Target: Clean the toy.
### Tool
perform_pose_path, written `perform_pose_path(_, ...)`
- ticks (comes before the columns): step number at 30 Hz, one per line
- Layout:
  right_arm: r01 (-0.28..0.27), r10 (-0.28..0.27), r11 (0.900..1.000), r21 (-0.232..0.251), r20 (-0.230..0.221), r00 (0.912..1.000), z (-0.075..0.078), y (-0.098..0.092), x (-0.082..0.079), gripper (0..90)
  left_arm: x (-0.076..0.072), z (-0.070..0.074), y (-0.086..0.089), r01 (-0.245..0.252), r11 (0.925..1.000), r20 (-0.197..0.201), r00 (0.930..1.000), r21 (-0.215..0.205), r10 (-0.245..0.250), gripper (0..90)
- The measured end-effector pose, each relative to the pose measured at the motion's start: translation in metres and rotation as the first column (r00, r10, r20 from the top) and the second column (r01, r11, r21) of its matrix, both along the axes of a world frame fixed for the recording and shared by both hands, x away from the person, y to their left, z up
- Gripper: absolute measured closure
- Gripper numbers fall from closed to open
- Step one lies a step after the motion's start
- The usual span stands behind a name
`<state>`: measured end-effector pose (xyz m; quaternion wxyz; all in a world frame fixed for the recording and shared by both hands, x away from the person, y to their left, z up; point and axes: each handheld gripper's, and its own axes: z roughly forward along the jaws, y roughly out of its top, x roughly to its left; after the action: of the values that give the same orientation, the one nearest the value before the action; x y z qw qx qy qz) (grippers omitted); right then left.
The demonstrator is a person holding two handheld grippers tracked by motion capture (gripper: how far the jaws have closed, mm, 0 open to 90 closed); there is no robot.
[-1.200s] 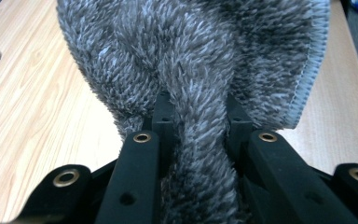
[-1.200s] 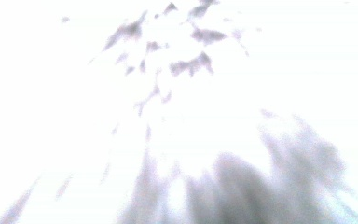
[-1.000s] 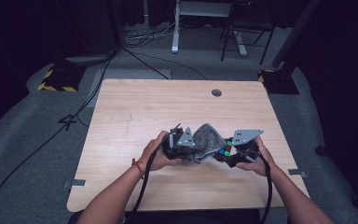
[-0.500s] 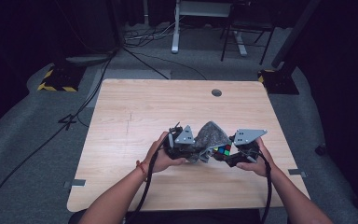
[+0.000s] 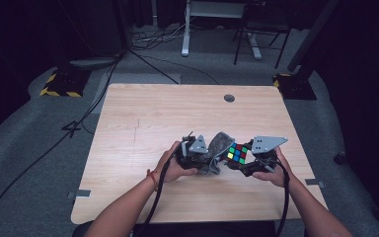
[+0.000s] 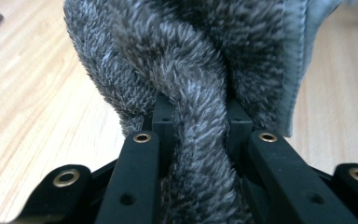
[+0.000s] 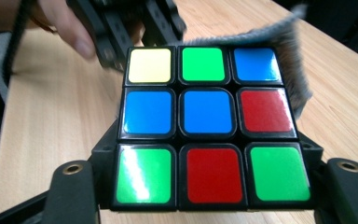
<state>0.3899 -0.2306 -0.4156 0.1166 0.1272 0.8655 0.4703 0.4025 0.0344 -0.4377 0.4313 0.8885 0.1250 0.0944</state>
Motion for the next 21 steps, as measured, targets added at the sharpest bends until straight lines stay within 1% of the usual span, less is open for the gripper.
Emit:
perform_pose_path(1, 0.002, -0.002, 1.0, -0.013, -0.004, 1.0, -0.001, 0.001, 0.001, 33.9, 0.0, 0.0, 0.0, 0.0, 1.0, 0.0, 1.0, 0.0, 0.0, 73.5)
perform_pose_path(2, 0.007, -0.007, 1.0, -0.024, -0.003, 1.0, -0.003, 0.001, 0.001, 33.9, -0.003, 0.009, 0.005, 0.013, 0.997, 0.001, 0.9999, -0.076, -0.013, 73.4)
perform_pose_path(3, 0.01, -0.011, 0.999, -0.032, -0.007, 0.9999, -0.005, 0.002, 0.002, 33.9, -0.005, 0.014, 0.007, 0.029, 0.9933, 0.011, 0.9996, -0.112, -0.028, 73.4)
perform_pose_path(4, 0.01, -0.01, 0.999, -0.038, -0.008, 0.9999, -0.007, 0.003, 0.002, 33.9, -0.008, 0.018, 0.008, 0.033, 0.9906, 0.026, 0.9992, -0.133, -0.03, 73.4)
perform_pose_path(5, 0.006, -0.006, 0.999, -0.043, -0.009, 0.9999, -0.007, 0.005, 0.002, 33.9, -0.011, 0.022, 0.007, 0.039, 0.9891, 0.039, 0.9987, -0.142, -0.033, 73.4)
perform_pose_path(6, 0.004, -0.004, 0.999, -0.043, -0.008, 1.0, -0.008, 0.006, 0.002, 33.9, -0.014, 0.023, 0.006, 0.037, 0.9906, 0.055, 0.998, -0.132, -0.03, 73.4)
perform_pose_path(7, 0.004, -0.004, 0.999, -0.043, -0.008, 1.0, -0.008, 0.006, 0.002, 33.9, -0.014, 0.023, 0.006, 0.037, 0.9906, 0.055, 0.998, -0.132, -0.03, 73.4)
perform_pose_path(8, -0.002, 0.002, 0.999, -0.041, -0.007, 1.0, -0.007, 0.009, 0.001, 33.9, -0.015, 0.024, 0.005, 0.026, 0.9934, 0.074, 0.9971, -0.111, -0.018, 73.4)
perform_pose_path(9, -0.005, 0.004, 0.999, -0.047, -0.004, 1.0, -0.007, 0.009, 0.001, 33.9, -0.014, 0.023, 0.005, 0.029, 0.9945, 0.071, 0.9972, -0.101, -0.022, 73.4)
perform_pose_path(10, -0.005, 0.005, 0.999, -0.053, -0.004, 1.0, -0.007, 0.01, 0.001, 33.9, -0.013, 0.021, 0.005, 0.024, 0.9966, 0.067, 0.9976, -0.079, -0.018, 73.4)
perform_pose_path(11, -0.008, 0.007, 0.998, -0.054, -0.005, 1.0, -0.008, 0.01, 0.001, 33.9, -0.013, 0.021, 0.005, 0.024, 0.9966, 0.067, 0.9976, -0.079, -0.018, 73.4)
perform_pose_path(12, -0.01, 0.009, 0.998, -0.055, -0.004, 0.9999, -0.008, 0.01, 0.001, 33.9, -0.01, 0.016, 0.004, 0.019, 0.9988, 0.058, 0.9982, -0.046, -0.016, 73.4)
perform_pose_path(13, -0.01, 0.009, 0.998, -0.055, -0.004, 0.9999, -0.008, 0.01, 0.001, 33.9, -0.01, 0.016, 0.004, 0.019, 0.9988, 0.058, 0.9982, -0.046, -0.016, 73.4)
perform_pose_path(14, -0.012, 0.011, 0.998, -0.055, -0.005, 0.9999, -0.008, 0.01, 0.001, 33.9, -0.009, 0.012, 0.003, 0.013, 0.9997, 0.058, 0.9983, -0.023, -0.011, 73.4)
perform_pose_path(15, -0.013, 0.013, 0.999, -0.053, -0.001, 0.9999, -0.007, 0.01, 0.0, 33.9, -0.006, 0.006, 0.001, 0.006, 1.0, 0.04, 0.9992, 0.0, -0.006, 73.4)
perform_pose_path(17, -0.015, 0.015, 0.999, -0.047, 0.001, 0.9999, -0.006, 0.009, 0.0, 33.9, -0.002, -0.001, 0.0, -0.002, 0.9998, 0.021, 0.9998, 0.019, 0.001, 73.4)
perform_pose_path(18, -0.013, 0.013, 0.999, -0.039, -0.001, 0.9999, -0.005, 0.008, -0.001, 33.9, -0.001, -0.005, -0.001, -0.002, 0.9998, 0.008, 1.0, 0.022, 0.002, 73.4)
perform_pose_path(19, -0.013, 0.013, 0.999, -0.039, -0.001, 0.9999, -0.005, 0.008, -0.001, 33.9, -0.001, -0.005, -0.001, -0.002, 0.9998, 0.008, 1.0, 0.022, 0.002, 73.4)
perform_pose_path(20, -0.013, 0.013, 0.999, -0.032, 0.0, 0.9999, -0.004, 0.006, -0.001, 33.9, 0.002, -0.01, -0.003, -0.003, 0.9997, -0.02, 0.9998, 0.023, 0.003, 73.4)
perform_pose_path(21, -0.013, 0.013, 0.999, -0.03, 0.001, 0.9999, -0.004, 0.006, -0.001, 33.9, 0.002, -0.012, -0.005, -0.001, 0.9994, -0.016, 0.9999, 0.034, 0.001, 73.4)
